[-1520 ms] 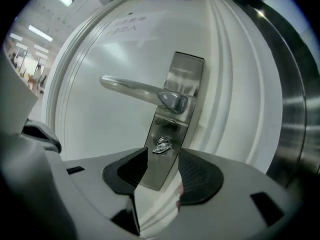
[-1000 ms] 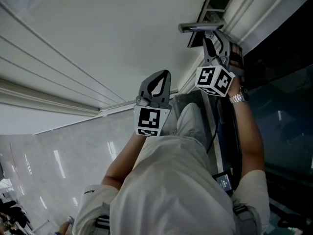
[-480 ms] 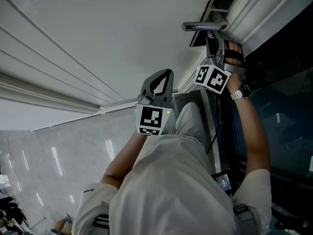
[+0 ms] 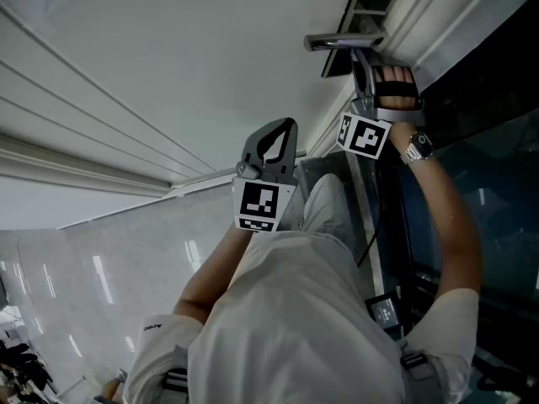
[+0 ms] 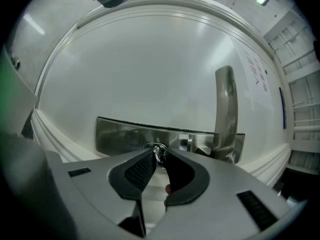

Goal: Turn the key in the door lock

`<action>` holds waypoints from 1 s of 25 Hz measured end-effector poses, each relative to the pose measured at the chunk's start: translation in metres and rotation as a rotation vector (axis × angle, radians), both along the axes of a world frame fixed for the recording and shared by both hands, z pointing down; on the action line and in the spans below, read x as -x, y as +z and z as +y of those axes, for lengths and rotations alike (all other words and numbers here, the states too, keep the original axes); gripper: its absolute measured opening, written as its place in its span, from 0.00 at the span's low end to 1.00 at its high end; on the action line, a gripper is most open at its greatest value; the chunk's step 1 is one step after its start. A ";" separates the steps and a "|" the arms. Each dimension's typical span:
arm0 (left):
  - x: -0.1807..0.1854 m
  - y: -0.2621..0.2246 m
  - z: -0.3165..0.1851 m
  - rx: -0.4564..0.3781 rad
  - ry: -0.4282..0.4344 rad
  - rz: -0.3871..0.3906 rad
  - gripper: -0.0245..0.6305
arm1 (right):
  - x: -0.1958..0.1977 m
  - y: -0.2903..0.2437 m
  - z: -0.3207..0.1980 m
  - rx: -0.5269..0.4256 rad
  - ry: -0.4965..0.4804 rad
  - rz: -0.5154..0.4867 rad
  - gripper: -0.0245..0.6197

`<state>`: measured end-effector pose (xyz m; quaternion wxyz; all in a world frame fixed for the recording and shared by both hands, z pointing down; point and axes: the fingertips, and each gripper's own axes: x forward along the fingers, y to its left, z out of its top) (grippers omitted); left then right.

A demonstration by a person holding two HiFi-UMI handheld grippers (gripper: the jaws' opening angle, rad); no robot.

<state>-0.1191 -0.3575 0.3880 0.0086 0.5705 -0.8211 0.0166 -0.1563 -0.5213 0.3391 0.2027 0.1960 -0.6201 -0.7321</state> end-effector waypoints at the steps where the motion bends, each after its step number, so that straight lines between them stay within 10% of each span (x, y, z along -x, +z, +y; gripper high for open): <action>1: -0.002 0.000 -0.002 0.001 0.006 0.000 0.05 | 0.000 0.000 0.000 -0.004 0.001 0.002 0.13; 25: -0.001 0.003 0.006 0.002 -0.023 0.015 0.05 | -0.001 -0.010 -0.005 0.582 0.071 -0.331 0.08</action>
